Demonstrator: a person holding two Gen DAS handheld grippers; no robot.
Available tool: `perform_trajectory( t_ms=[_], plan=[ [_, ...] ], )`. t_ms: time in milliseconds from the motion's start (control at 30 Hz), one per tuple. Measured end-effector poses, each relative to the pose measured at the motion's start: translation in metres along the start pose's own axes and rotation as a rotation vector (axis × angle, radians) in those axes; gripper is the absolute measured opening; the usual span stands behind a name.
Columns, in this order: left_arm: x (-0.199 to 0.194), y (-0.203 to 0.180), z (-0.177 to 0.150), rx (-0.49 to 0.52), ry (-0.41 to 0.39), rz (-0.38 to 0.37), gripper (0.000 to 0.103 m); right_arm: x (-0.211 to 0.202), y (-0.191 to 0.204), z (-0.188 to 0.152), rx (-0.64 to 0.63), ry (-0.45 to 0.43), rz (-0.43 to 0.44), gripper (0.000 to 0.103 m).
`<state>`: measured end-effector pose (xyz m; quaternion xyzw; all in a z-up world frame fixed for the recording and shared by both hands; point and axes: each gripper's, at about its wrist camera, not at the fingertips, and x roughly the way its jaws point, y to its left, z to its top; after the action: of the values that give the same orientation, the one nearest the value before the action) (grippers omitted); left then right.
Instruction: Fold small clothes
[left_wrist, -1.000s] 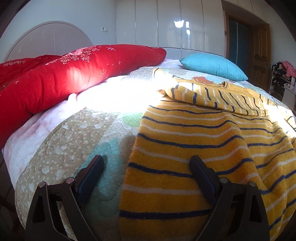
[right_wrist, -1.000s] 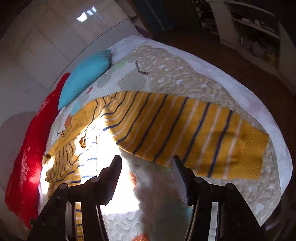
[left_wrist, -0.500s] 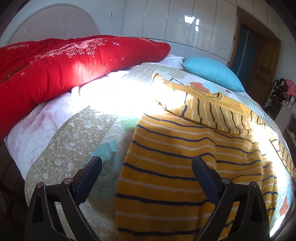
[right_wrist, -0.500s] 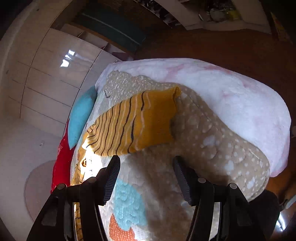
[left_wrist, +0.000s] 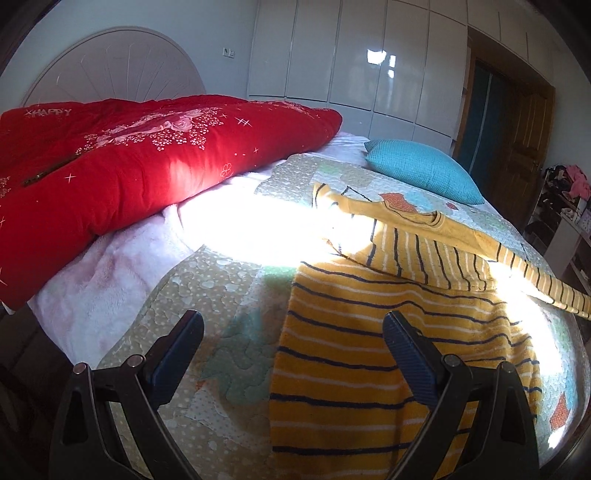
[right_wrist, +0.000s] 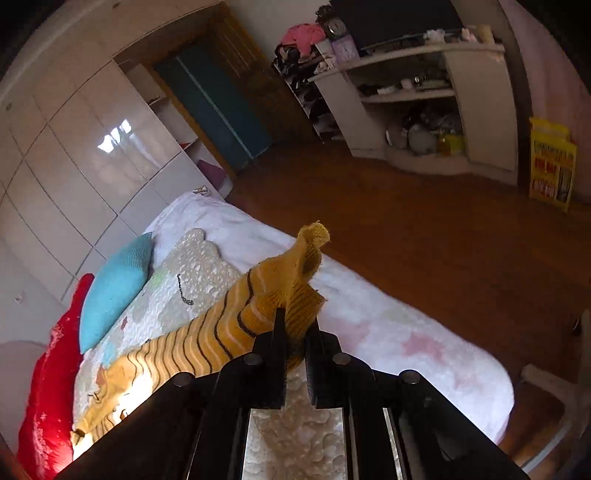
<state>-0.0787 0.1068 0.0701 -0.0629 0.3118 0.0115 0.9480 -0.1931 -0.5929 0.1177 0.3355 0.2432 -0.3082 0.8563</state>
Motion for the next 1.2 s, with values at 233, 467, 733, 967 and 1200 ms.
perform_trajectory(
  t_ms=[233,467,733,967,1200],
  plan=[
    [-0.008,0.025,-0.009,-0.026,0.002,-0.004,0.097,0.003,0.173,-0.038,-0.299,0.12,0.252,0.009],
    [-0.006,0.05,-0.021,-0.072,0.017,-0.014,0.097,0.041,0.358,-0.157,-0.484,0.384,0.551,0.009],
    [0.006,0.075,-0.032,-0.135,0.058,-0.016,0.097,0.072,0.489,-0.3,-0.743,0.555,0.616,0.009],
    [0.013,0.084,-0.041,-0.161,0.078,-0.025,0.097,0.094,0.534,-0.378,-1.012,0.583,0.535,0.018],
    [0.014,0.087,-0.044,-0.179,0.094,-0.023,0.097,0.068,0.547,-0.396,-1.054,0.62,0.664,0.03]
  ],
)
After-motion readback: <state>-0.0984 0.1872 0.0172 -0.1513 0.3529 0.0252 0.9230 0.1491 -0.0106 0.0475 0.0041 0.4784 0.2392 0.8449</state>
